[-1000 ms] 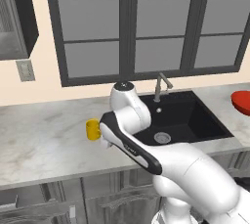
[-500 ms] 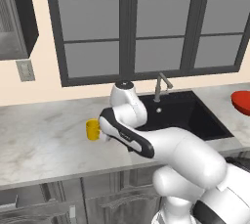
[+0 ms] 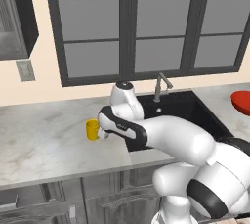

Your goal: Pick the mug and place it in the sink. Pick the bowl and place it in the open cabinet and then close the cabinet.

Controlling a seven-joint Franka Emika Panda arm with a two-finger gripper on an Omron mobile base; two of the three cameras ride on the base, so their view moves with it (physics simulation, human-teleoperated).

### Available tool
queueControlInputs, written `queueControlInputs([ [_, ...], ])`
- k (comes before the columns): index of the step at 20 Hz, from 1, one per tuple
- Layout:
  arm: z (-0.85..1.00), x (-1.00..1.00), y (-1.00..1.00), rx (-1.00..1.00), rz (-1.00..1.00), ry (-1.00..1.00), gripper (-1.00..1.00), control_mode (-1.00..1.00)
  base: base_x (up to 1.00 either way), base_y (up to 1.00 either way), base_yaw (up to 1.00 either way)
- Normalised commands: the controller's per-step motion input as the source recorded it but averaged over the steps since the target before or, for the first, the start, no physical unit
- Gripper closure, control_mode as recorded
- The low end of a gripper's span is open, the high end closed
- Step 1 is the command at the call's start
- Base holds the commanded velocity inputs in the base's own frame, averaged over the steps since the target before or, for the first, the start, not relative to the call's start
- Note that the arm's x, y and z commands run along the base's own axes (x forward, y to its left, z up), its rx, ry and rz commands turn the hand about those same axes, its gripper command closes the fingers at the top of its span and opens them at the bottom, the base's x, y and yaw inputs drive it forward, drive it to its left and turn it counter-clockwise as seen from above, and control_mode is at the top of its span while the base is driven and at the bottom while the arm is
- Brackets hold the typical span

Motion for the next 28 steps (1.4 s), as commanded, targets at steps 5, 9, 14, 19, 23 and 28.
queueControlInputs([
  [5,-0.18,0.21,0.22,0.03,0.00,0.00,-1.00,-1.00,0.00,0.00,0.00],
  [9,-0.16,0.29,0.09,0.02,0.00,0.00,-1.00,-1.00,0.00,0.00,0.00],
  [14,-0.16,0.31,0.01,0.00,0.00,0.00,-1.00,-1.00,0.00,0.00,0.00],
  [19,-0.22,0.18,0.19,0.00,0.00,0.03,-1.00,-1.00,0.00,0.00,0.00],
  [23,-0.18,0.18,0.00,0.00,0.00,0.10,-1.00,-1.00,0.00,0.00,0.00],
  [28,-0.11,0.13,0.03,0.00,0.00,0.05,-1.00,-1.00,0.00,0.00,0.00],
])
